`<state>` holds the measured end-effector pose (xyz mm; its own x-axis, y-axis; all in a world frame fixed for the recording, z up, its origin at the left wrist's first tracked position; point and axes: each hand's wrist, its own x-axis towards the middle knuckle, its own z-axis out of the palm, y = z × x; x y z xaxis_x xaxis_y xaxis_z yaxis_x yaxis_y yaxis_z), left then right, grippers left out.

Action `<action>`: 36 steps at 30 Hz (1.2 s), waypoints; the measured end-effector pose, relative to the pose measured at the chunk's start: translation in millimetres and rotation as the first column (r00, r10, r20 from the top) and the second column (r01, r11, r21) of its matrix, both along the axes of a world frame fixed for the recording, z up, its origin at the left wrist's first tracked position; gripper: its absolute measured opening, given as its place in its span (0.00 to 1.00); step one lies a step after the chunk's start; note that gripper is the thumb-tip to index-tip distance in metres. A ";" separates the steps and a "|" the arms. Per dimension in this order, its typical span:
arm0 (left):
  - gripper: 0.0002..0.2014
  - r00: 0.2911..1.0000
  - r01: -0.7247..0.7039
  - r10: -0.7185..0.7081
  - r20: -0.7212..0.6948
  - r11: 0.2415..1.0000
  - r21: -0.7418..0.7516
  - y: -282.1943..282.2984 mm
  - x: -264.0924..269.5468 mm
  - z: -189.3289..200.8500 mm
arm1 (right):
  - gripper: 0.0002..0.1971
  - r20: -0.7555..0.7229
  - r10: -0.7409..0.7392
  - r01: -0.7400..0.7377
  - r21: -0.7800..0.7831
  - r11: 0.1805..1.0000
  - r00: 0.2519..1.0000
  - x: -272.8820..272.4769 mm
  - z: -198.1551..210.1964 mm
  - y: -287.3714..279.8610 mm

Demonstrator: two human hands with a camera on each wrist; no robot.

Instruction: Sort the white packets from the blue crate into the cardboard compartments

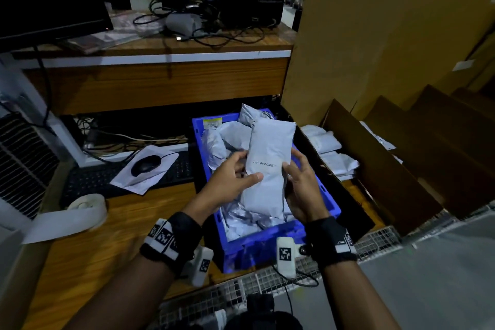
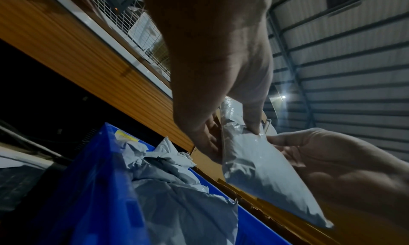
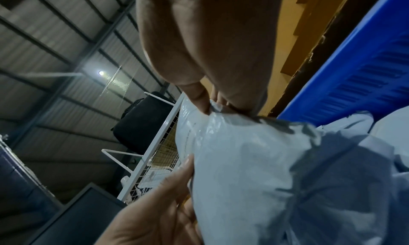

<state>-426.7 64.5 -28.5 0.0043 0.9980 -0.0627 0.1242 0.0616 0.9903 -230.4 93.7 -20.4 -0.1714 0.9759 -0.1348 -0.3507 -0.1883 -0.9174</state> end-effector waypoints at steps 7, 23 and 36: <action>0.28 0.997 0.019 -0.022 0.069 0.999 0.045 -7.0 4.2 7.4 | 0.21 -0.001 0.016 -0.016 0.068 0.998 1.000 3.1 11.3 -12.6; 0.17 0.991 -0.019 0.002 -0.136 0.992 -0.122 13.9 -1.4 -6.2 | 0.21 0.283 0.054 -0.070 0.048 0.996 0.957 50.7 -19.3 41.2; 0.28 0.661 -0.129 0.007 -0.750 0.986 -0.105 95.9 18.6 -31.6 | 0.23 0.191 0.119 -0.106 -0.075 0.992 0.974 99.0 -43.3 109.4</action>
<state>-408.1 160.4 -60.1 -0.1720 0.9738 -0.1485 0.8063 0.2258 0.5468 -131.4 203.1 -63.7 -0.2442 0.9402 -0.2374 -0.1402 -0.2764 -0.9508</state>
